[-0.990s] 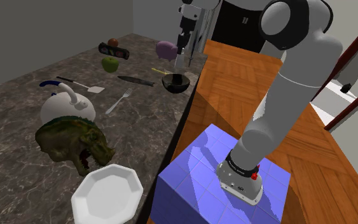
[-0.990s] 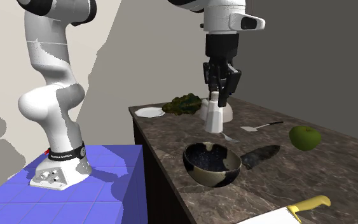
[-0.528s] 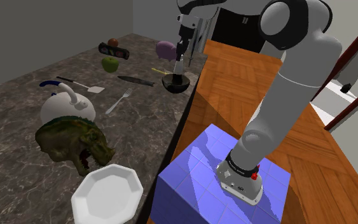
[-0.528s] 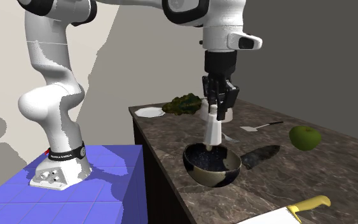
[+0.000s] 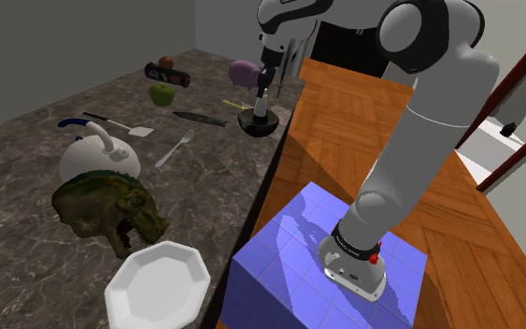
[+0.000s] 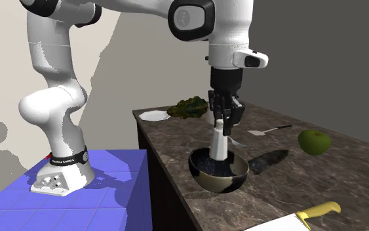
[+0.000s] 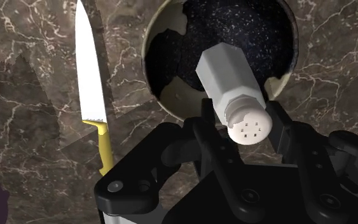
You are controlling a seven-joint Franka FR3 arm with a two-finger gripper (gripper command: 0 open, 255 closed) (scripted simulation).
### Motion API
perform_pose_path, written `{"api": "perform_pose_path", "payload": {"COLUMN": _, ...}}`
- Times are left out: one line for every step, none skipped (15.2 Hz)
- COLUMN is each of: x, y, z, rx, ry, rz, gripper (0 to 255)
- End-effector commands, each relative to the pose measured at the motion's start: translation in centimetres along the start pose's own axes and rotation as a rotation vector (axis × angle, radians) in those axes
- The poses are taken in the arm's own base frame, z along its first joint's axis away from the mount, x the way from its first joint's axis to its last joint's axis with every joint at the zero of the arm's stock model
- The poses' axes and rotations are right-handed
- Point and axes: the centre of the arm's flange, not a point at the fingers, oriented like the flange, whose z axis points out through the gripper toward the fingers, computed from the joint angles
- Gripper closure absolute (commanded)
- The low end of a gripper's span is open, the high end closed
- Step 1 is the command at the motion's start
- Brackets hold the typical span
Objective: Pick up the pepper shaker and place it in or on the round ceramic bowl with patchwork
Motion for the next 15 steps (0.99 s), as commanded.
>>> {"api": "perform_pose_path", "payload": {"x": 0.0, "y": 0.0, "z": 0.1, "rx": 0.000, "ry": 0.000, "rz": 0.000, "gripper": 255}}
{"api": "perform_pose_path", "payload": {"x": 0.0, "y": 0.0, "z": 0.1, "rx": 0.000, "ry": 0.000, "rz": 0.000, "gripper": 255}}
{"api": "perform_pose_path", "payload": {"x": 0.0, "y": 0.0, "z": 0.1, "rx": 0.000, "ry": 0.000, "rz": 0.000, "gripper": 255}}
{"api": "perform_pose_path", "payload": {"x": 0.0, "y": 0.0, "z": 0.1, "rx": 0.000, "ry": 0.000, "rz": 0.000, "gripper": 255}}
{"api": "perform_pose_path", "payload": {"x": 0.0, "y": 0.0, "z": 0.1, "rx": 0.000, "ry": 0.000, "rz": 0.000, "gripper": 255}}
{"api": "perform_pose_path", "payload": {"x": 0.0, "y": 0.0, "z": 0.1, "rx": 0.000, "ry": 0.000, "rz": 0.000, "gripper": 0}}
{"api": "perform_pose_path", "payload": {"x": 0.0, "y": 0.0, "z": 0.1, "rx": 0.000, "ry": 0.000, "rz": 0.000, "gripper": 0}}
{"api": "perform_pose_path", "payload": {"x": 0.0, "y": 0.0, "z": 0.1, "rx": 0.000, "ry": 0.000, "rz": 0.000, "gripper": 0}}
{"api": "perform_pose_path", "payload": {"x": 0.0, "y": 0.0, "z": 0.1, "rx": 0.000, "ry": 0.000, "rz": 0.000, "gripper": 0}}
{"api": "perform_pose_path", "payload": {"x": 0.0, "y": 0.0, "z": 0.1, "rx": 0.000, "ry": 0.000, "rz": 0.000, "gripper": 0}}
{"api": "perform_pose_path", "payload": {"x": 0.0, "y": 0.0, "z": 0.1, "rx": 0.000, "ry": 0.000, "rz": 0.000, "gripper": 0}}
{"api": "perform_pose_path", "payload": {"x": 0.0, "y": 0.0, "z": -1.2, "rx": 0.000, "ry": 0.000, "rz": 0.000, "gripper": 0}}
{"api": "perform_pose_path", "payload": {"x": 0.0, "y": 0.0, "z": -2.6, "rx": 0.000, "ry": 0.000, "rz": 0.000, "gripper": 0}}
{"api": "perform_pose_path", "payload": {"x": 0.0, "y": 0.0, "z": -3.9, "rx": 0.000, "ry": 0.000, "rz": 0.000, "gripper": 0}}
{"api": "perform_pose_path", "payload": {"x": 0.0, "y": 0.0, "z": -4.9, "rx": 0.000, "ry": 0.000, "rz": 0.000, "gripper": 0}}
